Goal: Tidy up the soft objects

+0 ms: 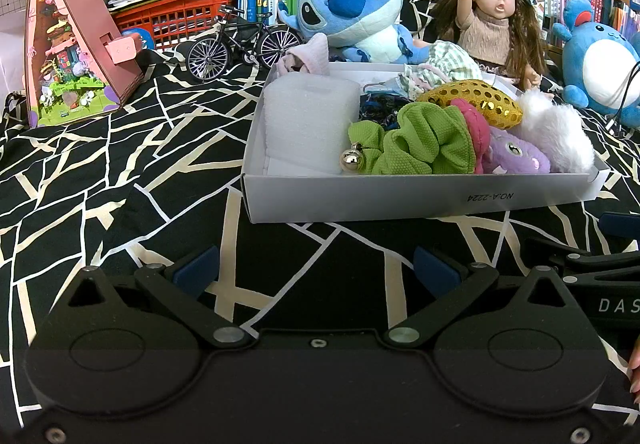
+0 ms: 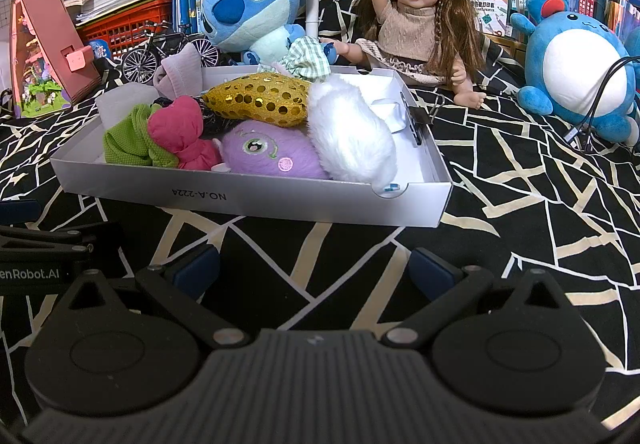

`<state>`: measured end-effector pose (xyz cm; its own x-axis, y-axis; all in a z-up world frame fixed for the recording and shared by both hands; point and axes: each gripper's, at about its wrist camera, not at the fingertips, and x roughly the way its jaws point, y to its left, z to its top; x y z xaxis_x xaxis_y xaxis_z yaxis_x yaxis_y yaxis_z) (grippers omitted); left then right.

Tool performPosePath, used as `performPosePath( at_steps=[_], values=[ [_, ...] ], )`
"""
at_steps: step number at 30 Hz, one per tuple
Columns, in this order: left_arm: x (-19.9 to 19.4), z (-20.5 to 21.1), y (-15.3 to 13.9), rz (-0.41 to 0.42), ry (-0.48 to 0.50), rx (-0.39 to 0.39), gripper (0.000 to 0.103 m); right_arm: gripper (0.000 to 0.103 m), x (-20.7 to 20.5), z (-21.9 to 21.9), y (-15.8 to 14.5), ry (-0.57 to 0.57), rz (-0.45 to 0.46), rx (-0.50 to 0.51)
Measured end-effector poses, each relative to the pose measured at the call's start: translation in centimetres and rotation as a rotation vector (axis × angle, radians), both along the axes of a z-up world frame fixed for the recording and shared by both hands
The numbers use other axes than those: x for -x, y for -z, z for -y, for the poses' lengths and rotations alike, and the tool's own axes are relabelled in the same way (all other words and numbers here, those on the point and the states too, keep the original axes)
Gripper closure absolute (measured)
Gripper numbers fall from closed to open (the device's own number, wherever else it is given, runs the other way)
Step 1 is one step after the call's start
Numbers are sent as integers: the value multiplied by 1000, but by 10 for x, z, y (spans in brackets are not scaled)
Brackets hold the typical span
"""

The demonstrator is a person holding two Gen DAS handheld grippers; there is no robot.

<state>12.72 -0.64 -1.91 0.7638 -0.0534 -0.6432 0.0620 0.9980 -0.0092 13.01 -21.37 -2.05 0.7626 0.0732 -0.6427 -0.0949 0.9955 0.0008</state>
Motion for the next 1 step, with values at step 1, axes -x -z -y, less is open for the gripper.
performPosePath(
  at_steps=[1],
  values=[
    [0, 0, 0, 0, 0, 0, 0, 0, 0, 0, 0, 0, 0, 0]
  ],
)
